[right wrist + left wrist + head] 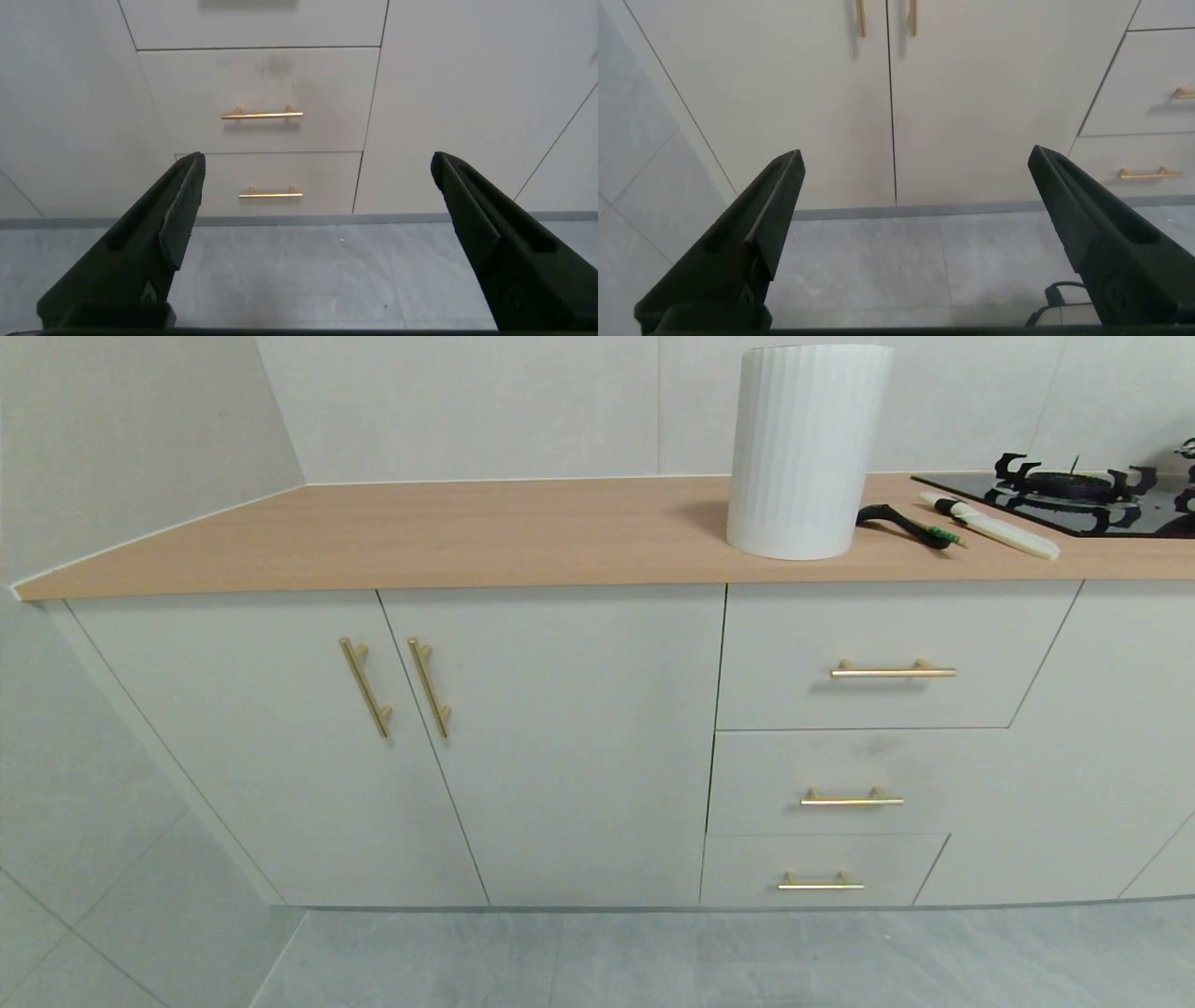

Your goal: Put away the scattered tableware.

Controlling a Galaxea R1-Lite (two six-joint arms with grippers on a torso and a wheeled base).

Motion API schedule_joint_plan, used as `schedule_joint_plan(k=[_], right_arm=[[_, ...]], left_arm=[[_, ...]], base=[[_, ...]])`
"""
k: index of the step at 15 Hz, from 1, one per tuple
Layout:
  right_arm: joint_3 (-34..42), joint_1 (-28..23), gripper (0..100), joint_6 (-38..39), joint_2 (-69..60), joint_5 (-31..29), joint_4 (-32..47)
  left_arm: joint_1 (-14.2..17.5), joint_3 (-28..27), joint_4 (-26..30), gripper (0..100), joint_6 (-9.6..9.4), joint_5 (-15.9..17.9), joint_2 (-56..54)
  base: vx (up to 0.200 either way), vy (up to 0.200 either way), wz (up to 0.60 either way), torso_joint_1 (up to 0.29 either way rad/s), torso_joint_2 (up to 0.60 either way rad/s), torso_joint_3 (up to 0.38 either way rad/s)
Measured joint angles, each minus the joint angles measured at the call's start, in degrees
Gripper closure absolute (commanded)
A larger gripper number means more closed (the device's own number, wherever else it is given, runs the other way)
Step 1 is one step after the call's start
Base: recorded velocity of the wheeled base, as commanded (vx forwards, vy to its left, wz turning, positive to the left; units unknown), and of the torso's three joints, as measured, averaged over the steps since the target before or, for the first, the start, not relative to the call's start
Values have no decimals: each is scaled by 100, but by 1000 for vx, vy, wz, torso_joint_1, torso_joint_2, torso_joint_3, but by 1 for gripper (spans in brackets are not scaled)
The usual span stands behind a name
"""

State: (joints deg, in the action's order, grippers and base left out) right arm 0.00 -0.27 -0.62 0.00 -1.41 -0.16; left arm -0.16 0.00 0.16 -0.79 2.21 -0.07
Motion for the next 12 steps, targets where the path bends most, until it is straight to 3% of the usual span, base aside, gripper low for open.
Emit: schedule_joint_plan(k=[12], right_arm=[[-21,0,0,7,-2,-11,-17]], left_arm=[[0,0,2,0,1,-2,0]], base=[[0,0,0,0,0,0]])
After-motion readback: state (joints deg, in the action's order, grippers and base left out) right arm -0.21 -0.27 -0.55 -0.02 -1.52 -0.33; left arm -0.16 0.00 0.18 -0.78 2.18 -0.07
